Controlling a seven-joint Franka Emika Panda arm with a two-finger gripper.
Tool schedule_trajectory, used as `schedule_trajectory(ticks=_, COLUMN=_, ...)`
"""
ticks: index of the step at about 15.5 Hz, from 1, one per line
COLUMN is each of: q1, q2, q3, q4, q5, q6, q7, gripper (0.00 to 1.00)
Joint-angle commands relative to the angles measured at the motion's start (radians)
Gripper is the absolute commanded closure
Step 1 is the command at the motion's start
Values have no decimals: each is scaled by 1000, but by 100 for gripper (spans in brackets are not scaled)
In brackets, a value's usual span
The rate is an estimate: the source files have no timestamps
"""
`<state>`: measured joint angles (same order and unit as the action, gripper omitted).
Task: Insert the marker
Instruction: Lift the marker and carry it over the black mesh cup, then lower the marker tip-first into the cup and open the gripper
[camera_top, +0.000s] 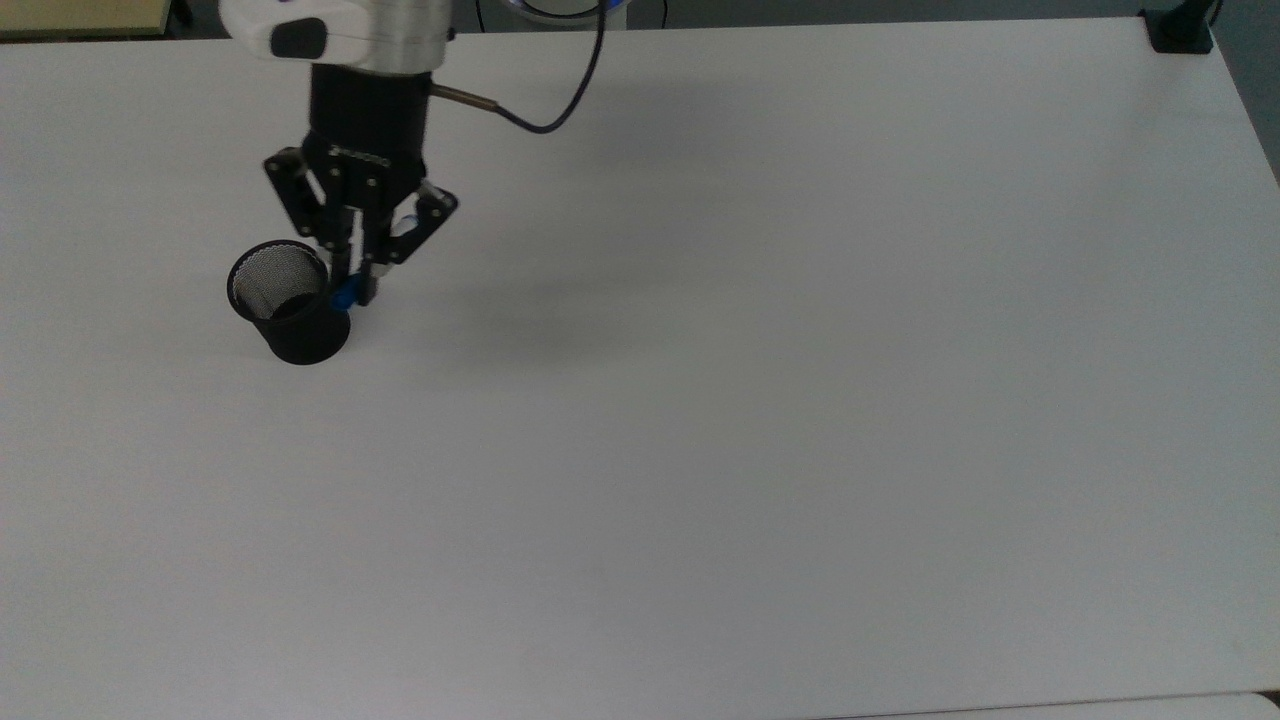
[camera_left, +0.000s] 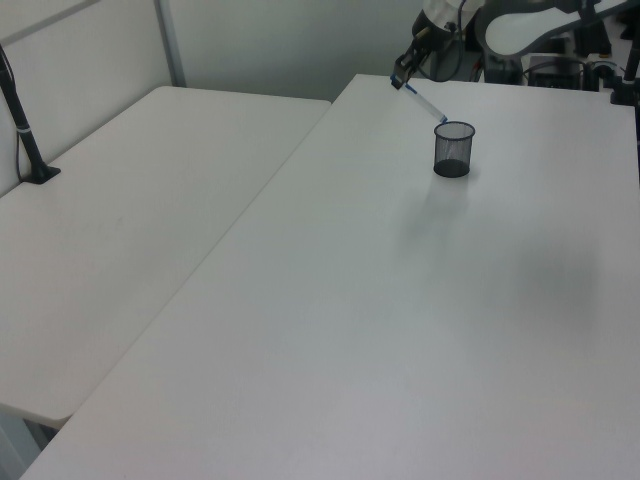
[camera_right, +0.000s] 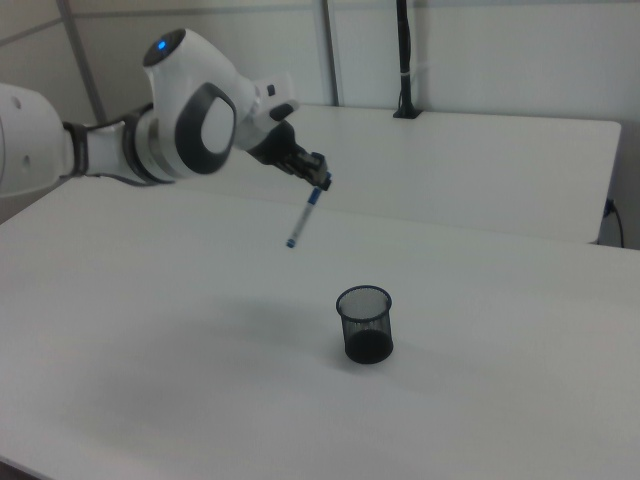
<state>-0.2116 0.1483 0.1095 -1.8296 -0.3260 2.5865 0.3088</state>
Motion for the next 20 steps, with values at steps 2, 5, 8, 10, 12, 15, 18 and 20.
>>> schedule_trajectory(ticks=2, q1=2, q2=-21, q3=-123, q4=-198, q5=-148, q6=369, q7=-13, gripper=100)
schedule_trajectory(ticks=5, q1=-2, q2=-7, q3=-165, q4=-217, q5=-208, q6=428, q7=-13, gripper=100)
schedule_trajectory(ticks=8, q1=-38, q2=-13, q3=-220, q4=-272, q5=-283, q6=561, q7=-13, gripper=100)
schedule_trajectory(ticks=10, q1=-38, q2=-3, q3=-237, q4=-289, q5=-289, q6=621, q7=-14, gripper=100)
schedule_trajectory(ticks=12, q1=-41, q2=16, q3=-240, q4=-289, q5=-301, q6=624, q7=-14, gripper=100)
schedule_trajectory(ticks=15, q1=-37, q2=43, q3=-243, q4=-287, q5=-314, q6=624, q7=-13, gripper=100)
schedule_trajectory(ticks=18, q1=-26, q2=71, q3=-243, q4=-284, q5=-314, q6=624, q7=-11, gripper=100)
schedule_trajectory(ticks=20, q1=-26, q2=71, q3=-243, q4=-284, q5=-312, q6=624, q7=-7, gripper=98)
